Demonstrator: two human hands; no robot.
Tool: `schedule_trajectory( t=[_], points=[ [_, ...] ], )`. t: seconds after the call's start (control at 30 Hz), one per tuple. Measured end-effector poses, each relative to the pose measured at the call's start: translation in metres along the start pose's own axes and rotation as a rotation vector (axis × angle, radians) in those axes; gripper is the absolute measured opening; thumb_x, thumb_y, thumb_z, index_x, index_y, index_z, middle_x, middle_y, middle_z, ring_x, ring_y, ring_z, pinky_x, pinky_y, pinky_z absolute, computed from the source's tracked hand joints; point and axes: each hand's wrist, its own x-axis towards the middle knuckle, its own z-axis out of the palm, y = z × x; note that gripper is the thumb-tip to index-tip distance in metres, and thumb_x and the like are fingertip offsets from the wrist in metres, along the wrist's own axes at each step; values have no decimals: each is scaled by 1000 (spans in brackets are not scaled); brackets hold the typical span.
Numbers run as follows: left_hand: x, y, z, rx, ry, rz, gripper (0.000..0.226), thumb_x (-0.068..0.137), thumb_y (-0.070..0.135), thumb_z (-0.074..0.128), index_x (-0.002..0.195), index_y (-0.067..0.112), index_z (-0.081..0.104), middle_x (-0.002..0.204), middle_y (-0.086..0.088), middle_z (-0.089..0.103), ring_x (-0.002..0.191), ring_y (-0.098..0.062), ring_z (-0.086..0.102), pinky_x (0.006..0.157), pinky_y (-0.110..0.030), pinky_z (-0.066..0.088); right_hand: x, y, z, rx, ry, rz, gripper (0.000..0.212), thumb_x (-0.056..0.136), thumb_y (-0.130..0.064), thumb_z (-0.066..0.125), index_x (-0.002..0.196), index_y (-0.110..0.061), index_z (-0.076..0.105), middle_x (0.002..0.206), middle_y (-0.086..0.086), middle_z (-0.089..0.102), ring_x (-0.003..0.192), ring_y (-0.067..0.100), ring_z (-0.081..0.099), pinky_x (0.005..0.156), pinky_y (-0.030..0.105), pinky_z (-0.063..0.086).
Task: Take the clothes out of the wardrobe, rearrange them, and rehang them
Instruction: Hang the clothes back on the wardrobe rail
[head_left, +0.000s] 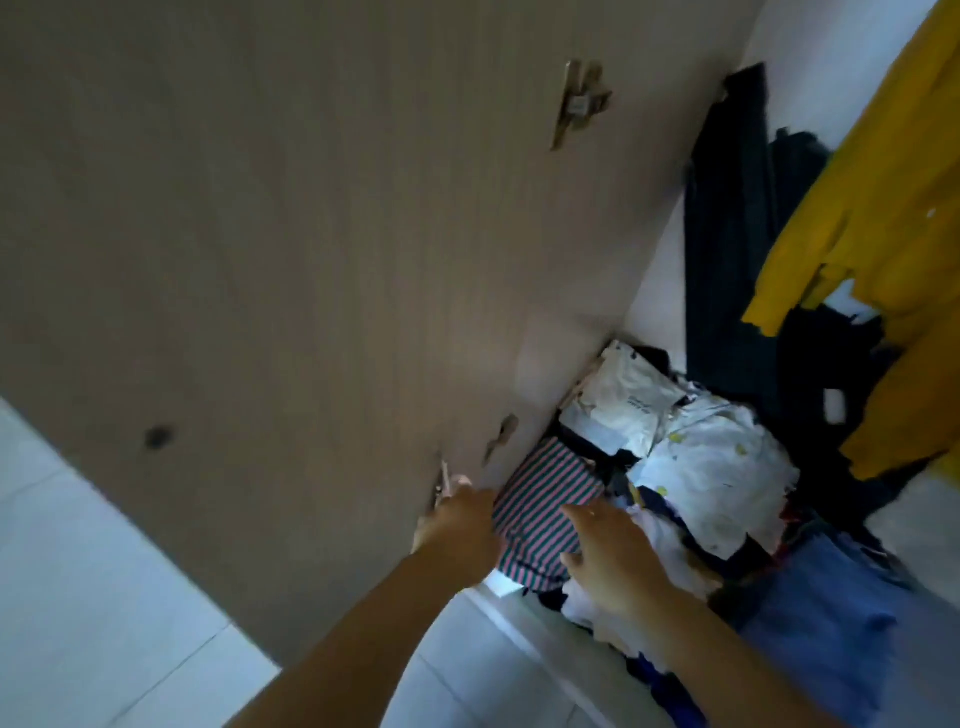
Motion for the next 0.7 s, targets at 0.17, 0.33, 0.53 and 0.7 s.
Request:
schedule_trajectory(
  t=[0.17, 0.33, 0.53, 0.7],
  points=[
    [-92, -42, 41, -38, -77, -321, 49, 90, 37, 51, 135, 21, 38, 137, -5, 42, 123, -27, 46, 101, -36, 38, -33, -45, 50, 4, -127, -209, 47, 92, -29, 48, 137, -21, 39, 134, 4, 43, 124, 22, 41, 100, 29, 34],
    [-190, -84, 70, -118, -46, -609, 47, 91, 36, 51, 136, 21, 41, 135, -5, 46, 120, -25, 48, 100, -35, 39, -68, -111, 82, 40, -284, -461, 48, 93, -28, 50, 138, -21, 39, 137, 4, 40, 127, 23, 39, 101, 29, 35],
    [-308, -135, 82, -226, 45, -905, 47, 95, 36, 46, 138, 21, 37, 139, -4, 41, 123, -25, 45, 100, -35, 37, -119, -217, 111, -58, -459, -789, 48, 92, -27, 47, 139, -22, 39, 137, 3, 40, 126, 24, 40, 100, 28, 36],
    [-411, -182, 96, -373, 145, -1125, 46, 95, 36, 45, 138, 21, 38, 139, -3, 40, 121, -25, 46, 99, -36, 39, -166, -320, 128, -189, -528, -1024, 48, 94, -31, 46, 141, -22, 35, 139, 4, 37, 128, 24, 37, 102, 30, 33]
  ],
)
